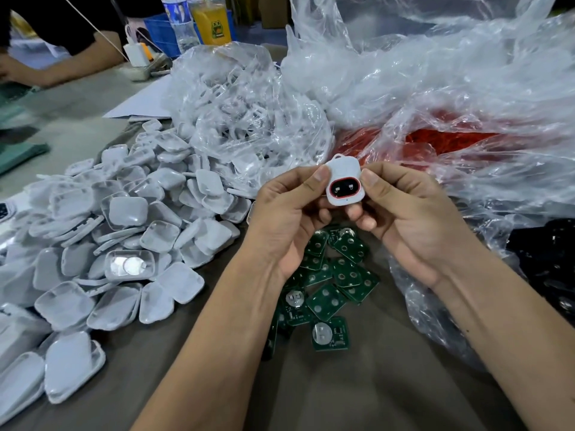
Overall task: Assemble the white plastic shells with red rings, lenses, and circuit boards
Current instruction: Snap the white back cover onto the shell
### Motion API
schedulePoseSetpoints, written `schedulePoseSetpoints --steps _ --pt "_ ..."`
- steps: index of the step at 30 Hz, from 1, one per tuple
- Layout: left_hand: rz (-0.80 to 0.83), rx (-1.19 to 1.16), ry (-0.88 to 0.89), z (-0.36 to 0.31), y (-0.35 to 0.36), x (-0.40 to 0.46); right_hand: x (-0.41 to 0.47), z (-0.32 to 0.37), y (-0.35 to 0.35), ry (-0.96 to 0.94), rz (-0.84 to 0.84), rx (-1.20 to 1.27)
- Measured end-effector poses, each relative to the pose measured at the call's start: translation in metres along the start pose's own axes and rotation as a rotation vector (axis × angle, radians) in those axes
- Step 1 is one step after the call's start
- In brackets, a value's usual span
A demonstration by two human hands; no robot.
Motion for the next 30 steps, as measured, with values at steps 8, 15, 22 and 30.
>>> schedulePoseSetpoints --steps 8,15,22,30 --pt "-0.115 0.062 -0.057 0.004 -0.008 0.005 0.000 -0.008 0.000 0.127 -0.093 0.059" --pt "-0.140 0.205 0.105 -0.007 0.003 -0.003 -0.003 0.005 0.005 0.077 -0.133 -0.049" --pt "-0.163 0.500 0.566 -0.062 0.100 0.027 0.042 0.092 0.000 -0.072 -0.300 -0.055" --pt "-0.165 0.635 0.403 -0.083 0.182 0.150 0.161 0.146 -0.022 0.043 -0.413 0.048"
Point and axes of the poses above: each hand's wrist, its own x-axis towards the middle knuckle, its own y-axis out of the palm, z = x × y, the point moved 5 cm from there along x, towards the middle knuckle, and after that the axes turned 12 degrees about -z, right-handed, at the moved point
